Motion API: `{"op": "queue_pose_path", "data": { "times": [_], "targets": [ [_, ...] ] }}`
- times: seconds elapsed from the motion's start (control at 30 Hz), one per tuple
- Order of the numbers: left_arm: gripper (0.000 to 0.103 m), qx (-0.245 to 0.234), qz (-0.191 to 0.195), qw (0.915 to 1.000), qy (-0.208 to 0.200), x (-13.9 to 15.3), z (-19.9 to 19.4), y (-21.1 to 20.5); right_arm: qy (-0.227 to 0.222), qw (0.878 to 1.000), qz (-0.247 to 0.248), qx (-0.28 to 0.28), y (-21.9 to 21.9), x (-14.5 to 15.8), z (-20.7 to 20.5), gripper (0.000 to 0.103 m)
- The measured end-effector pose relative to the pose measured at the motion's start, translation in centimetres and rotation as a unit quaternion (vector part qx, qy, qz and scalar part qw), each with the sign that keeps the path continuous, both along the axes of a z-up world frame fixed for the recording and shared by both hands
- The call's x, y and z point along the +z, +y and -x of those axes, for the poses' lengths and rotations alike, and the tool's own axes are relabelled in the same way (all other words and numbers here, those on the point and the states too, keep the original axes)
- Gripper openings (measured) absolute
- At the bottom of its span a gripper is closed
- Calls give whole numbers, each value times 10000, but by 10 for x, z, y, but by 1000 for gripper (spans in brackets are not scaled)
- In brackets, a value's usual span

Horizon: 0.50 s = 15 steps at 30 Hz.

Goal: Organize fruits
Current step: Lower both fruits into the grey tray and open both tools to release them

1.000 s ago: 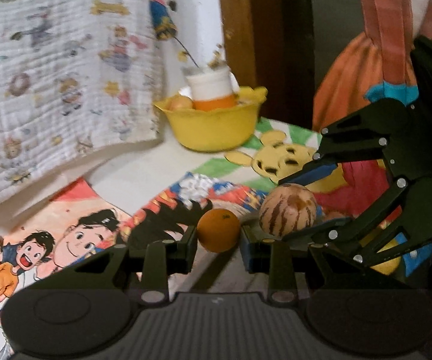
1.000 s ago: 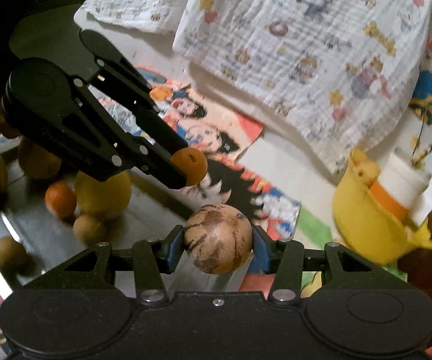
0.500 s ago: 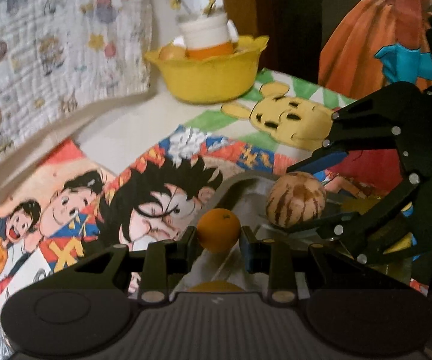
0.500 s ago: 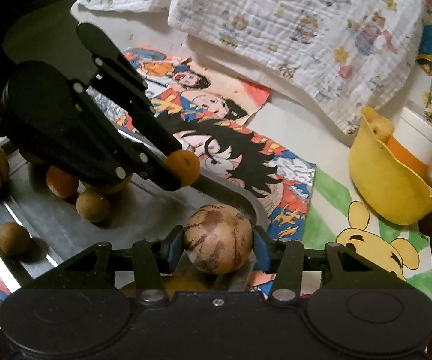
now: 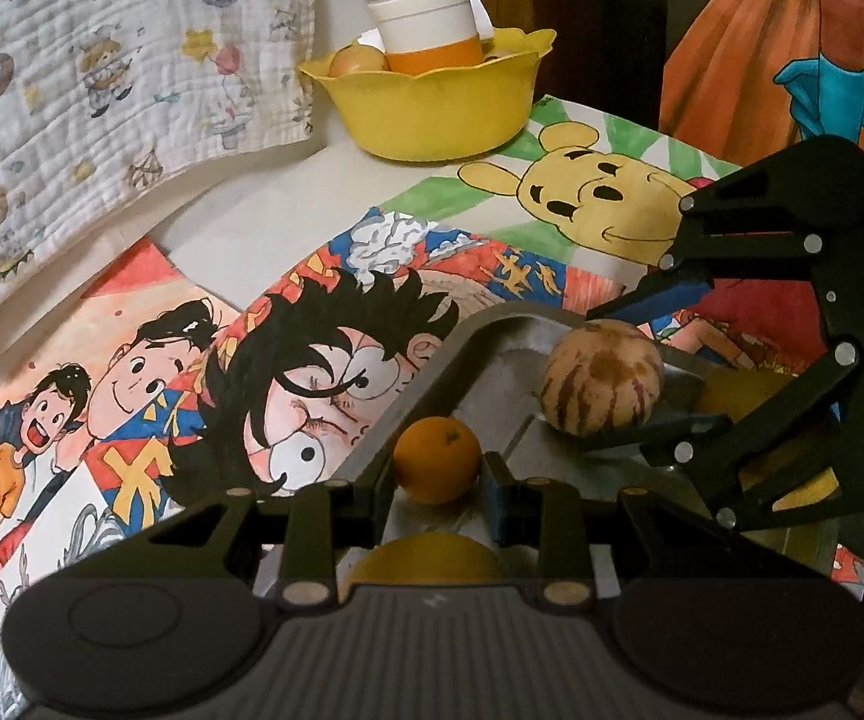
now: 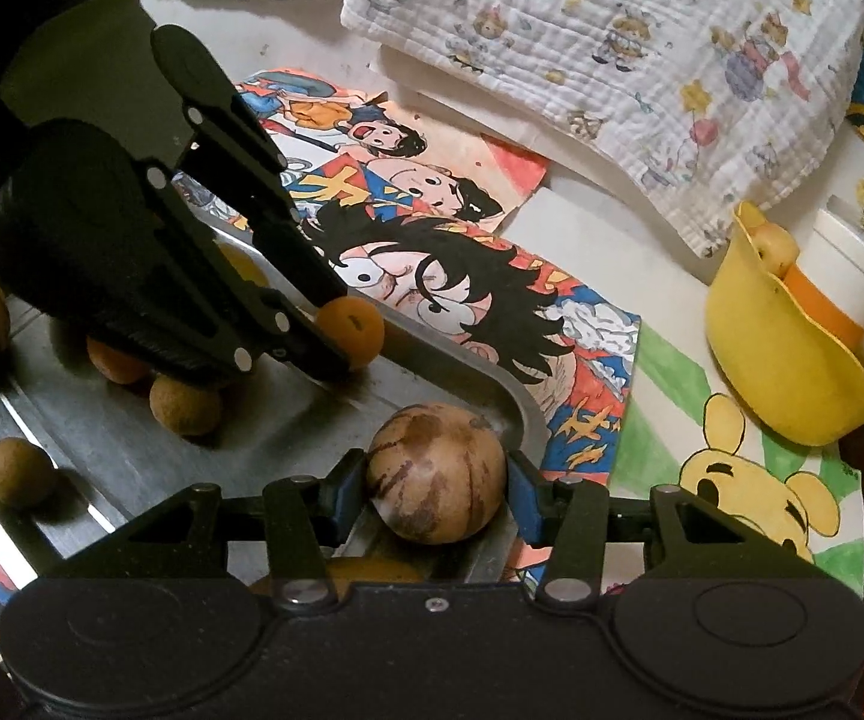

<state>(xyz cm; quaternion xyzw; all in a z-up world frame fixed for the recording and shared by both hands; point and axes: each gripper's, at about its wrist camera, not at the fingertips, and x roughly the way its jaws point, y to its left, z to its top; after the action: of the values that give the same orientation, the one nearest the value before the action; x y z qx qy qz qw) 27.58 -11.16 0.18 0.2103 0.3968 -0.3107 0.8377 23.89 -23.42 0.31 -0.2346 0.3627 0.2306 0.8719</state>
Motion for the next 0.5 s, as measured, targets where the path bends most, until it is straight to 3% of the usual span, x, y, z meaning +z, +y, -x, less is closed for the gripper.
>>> {"op": "queue_pose_path", "data": {
  "times": [0.23, 0.37, 0.47, 0.5],
  "targets": [
    [36, 106, -19, 9999, 28, 0, 2, 3, 25, 10000, -43, -14, -1, -1, -1, 52],
    [36, 128, -105, 9998, -56, 5, 5, 5, 20, 10000, -60, -54, -2, -1, 0, 59],
    [41, 187, -54, 9997, -133, 12, 7, 10, 29, 9999, -91, -92, -2, -2, 1, 63],
    [48, 225, -35, 9996, -153, 15, 8, 10, 19, 9999, -91, -104, -2, -1, 2, 64]
  ]
}}
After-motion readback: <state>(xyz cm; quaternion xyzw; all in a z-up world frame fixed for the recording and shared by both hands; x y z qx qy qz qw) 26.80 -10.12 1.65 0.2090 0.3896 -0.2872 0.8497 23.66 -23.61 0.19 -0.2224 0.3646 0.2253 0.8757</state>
